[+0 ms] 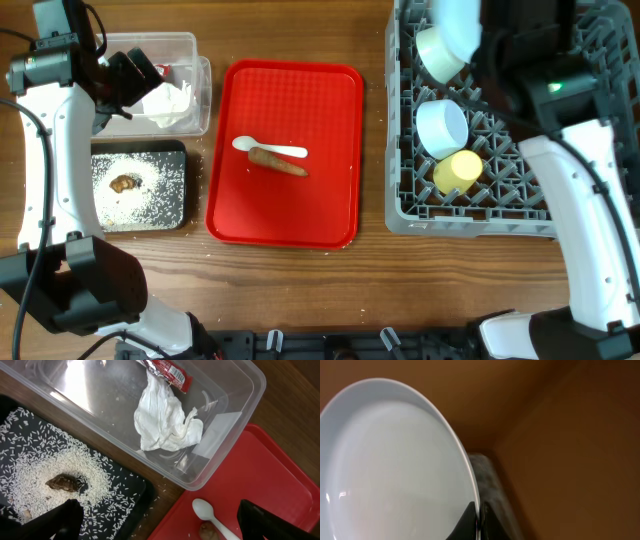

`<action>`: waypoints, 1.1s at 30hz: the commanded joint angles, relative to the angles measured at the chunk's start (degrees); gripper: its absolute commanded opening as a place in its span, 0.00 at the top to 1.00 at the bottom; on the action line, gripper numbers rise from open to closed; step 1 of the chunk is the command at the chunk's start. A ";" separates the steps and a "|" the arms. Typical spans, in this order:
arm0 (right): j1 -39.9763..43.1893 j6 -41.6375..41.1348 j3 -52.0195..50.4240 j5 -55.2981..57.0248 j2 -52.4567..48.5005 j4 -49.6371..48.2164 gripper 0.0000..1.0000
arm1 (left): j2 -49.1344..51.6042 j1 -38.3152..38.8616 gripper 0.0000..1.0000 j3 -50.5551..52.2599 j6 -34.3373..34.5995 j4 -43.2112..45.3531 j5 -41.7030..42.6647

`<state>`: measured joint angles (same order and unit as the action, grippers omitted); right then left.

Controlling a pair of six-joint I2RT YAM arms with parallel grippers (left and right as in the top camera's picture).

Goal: Sort waste into correct bins and load items into the dishwasher rack
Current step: 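Lift the blue plate and stand it upright in the dish rack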

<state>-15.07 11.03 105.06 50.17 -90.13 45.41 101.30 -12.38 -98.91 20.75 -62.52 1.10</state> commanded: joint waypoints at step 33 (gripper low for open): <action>11.39 8.22 0.37 -16.46 -21.59 1.81 0.16 | -1.01 0.00 0.00 -0.74 0.72 0.17 -0.76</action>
<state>-3.92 28.91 105.03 37.01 -112.92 47.37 101.30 -12.38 -98.91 20.75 -62.52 1.10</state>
